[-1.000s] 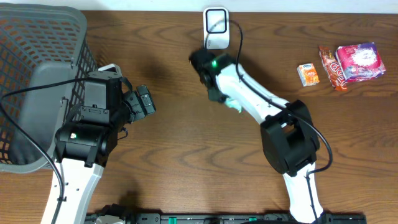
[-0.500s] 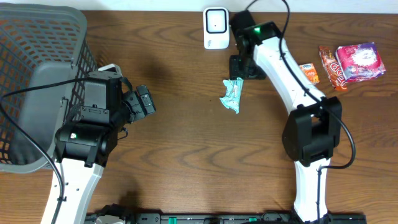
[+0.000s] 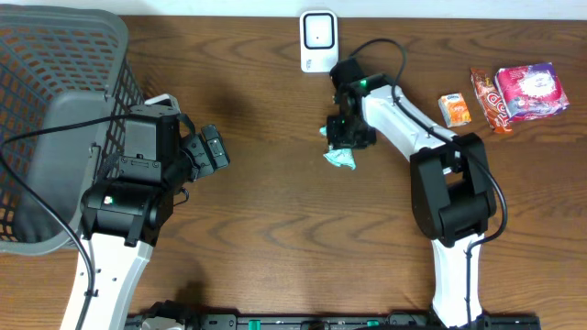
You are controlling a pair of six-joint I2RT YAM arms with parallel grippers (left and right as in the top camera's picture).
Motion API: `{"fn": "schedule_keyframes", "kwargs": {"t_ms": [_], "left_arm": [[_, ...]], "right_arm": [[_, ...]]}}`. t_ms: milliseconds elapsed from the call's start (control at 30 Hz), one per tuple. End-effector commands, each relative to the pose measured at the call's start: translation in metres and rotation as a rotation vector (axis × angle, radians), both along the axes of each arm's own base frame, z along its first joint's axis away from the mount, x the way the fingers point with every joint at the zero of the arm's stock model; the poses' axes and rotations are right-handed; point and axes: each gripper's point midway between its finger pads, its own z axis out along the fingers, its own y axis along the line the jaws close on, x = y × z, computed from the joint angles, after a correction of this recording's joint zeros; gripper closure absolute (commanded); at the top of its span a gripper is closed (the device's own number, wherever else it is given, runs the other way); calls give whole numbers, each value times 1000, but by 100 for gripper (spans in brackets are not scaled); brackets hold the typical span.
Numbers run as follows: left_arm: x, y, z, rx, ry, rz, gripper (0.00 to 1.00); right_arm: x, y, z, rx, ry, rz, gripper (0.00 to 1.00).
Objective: Scan the item barcode
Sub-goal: 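Hold the mint-green package up in front of the scanner, then carry the mint-green package right and drop it by the others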
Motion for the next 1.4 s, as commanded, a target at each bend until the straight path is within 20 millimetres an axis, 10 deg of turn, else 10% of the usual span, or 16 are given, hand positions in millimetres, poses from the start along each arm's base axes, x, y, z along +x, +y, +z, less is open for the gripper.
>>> {"fn": "schedule_keyframes", "kwargs": {"t_ms": [0,433,800,900,1100,1367], "left_arm": [[1,2,2,12,-5,-2,2],[1,2,2,12,-5,-2,2],[1,2,2,12,-5,-2,2],[1,2,2,12,-5,-2,2],[1,2,2,12,-5,-2,2],[1,2,2,12,-5,-2,2]], "right_arm": [[9,7,12,21,-32,-8,99],[166,39,171,145,-739,-86,99],[219,32,151,188,-909,-226,99],[225,5,156,151,-917,-270,99],[213,-116,169,-80,-837,-383,99],[146,-270,124,-439,-482,-270,99]]}}
